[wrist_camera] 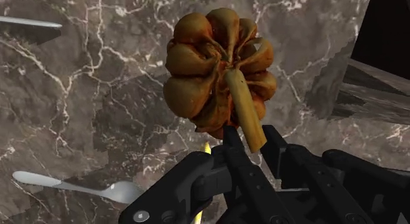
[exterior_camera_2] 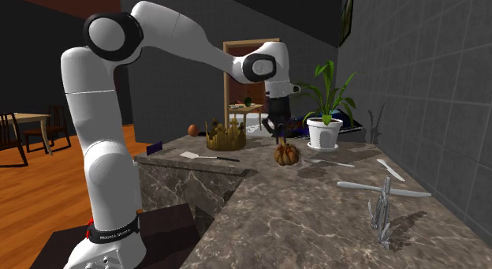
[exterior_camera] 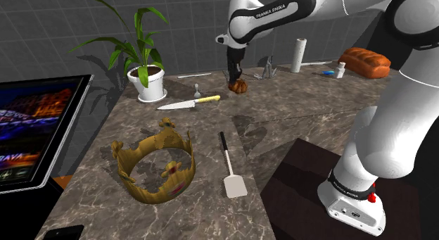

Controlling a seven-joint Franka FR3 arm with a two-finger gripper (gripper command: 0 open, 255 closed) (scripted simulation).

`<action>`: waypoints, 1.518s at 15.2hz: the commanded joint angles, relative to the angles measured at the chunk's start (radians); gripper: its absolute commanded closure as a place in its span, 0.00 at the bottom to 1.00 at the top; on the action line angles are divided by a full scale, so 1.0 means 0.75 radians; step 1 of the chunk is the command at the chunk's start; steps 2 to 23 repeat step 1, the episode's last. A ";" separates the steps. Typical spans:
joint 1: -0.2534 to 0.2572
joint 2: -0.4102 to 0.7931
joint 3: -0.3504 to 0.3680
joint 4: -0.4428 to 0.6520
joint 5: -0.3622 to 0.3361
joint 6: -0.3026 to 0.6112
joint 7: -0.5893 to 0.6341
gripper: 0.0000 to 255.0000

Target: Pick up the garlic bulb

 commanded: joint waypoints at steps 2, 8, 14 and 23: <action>0.001 -0.002 0.001 0.011 -0.001 -0.012 0.002 1.00; 0.001 -0.002 0.001 0.011 -0.001 -0.012 0.002 1.00; 0.001 -0.002 0.001 0.011 -0.001 -0.012 0.002 1.00; 0.001 -0.002 0.001 0.011 -0.001 -0.012 0.002 1.00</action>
